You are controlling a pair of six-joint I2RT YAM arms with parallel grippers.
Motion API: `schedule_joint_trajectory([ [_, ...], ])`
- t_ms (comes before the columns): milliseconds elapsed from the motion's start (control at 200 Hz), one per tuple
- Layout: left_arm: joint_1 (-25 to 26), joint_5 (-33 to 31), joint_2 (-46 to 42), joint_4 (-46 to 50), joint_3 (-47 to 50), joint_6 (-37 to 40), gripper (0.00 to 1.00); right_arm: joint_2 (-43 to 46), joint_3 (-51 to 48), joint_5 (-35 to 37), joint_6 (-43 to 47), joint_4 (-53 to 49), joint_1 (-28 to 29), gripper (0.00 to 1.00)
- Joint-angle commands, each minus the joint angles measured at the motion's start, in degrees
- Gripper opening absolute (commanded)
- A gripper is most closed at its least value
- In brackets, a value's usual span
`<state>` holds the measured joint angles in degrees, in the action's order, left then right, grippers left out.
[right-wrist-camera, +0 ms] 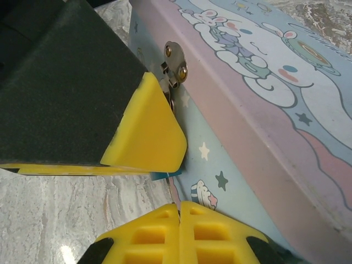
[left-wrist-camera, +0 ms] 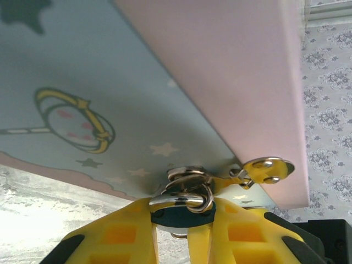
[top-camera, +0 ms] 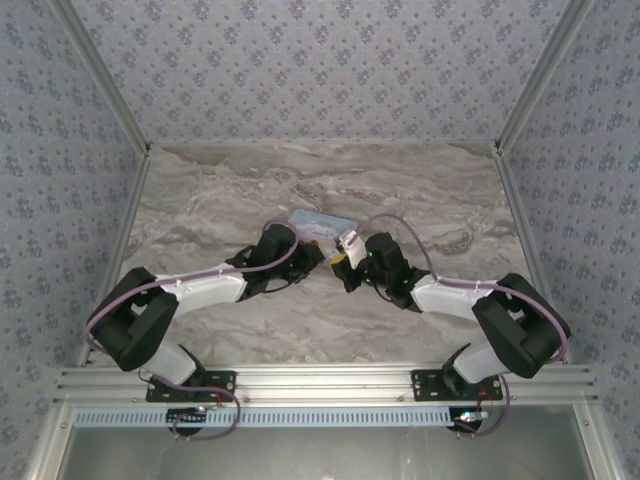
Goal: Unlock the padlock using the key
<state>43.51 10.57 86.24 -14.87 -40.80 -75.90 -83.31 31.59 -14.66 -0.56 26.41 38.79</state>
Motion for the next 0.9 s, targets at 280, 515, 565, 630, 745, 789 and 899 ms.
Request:
schedule_joint_trajectory([
  [280, 1.32, 5.08, -2.94, -0.31, -1.47, -3.84, 0.15, -3.48, 1.72, 2.57, 1.78, 4.96, -0.87, 0.0],
  [515, 1.37, 5.42, -2.75, 1.03, -2.24, -6.65, 0.15, -3.79, 0.58, 9.22, 4.11, 6.86, 1.32, 0.0],
  [565, 1.33, 5.59, -2.76, 1.36, -2.4, -6.92, 0.15, -3.87, 0.29, 10.83, 4.63, 7.69, 1.85, 0.0],
  [630, 1.35, 5.78, -2.68, 1.56, -2.56, -6.99, 0.15, -3.92, -0.27, 12.57, 5.03, 9.41, 2.25, 0.0],
  [745, 1.35, 5.89, -2.89, 2.44, -2.76, -6.66, 0.15, -4.12, -1.02, 14.46, 5.42, 11.7, 2.34, 0.0],
  [789, 1.39, 5.87, -2.9, 2.86, -2.85, -6.55, 0.15, -4.06, -1.27, 14.8, 5.65, 12.37, 2.35, 0.0],
  [899, 1.32, 6.2, -2.78, 3.27, -2.8, -6.32, 0.15, -4.05, -1.65, 15.21, 5.98, 13.76, 2.34, 0.0],
])
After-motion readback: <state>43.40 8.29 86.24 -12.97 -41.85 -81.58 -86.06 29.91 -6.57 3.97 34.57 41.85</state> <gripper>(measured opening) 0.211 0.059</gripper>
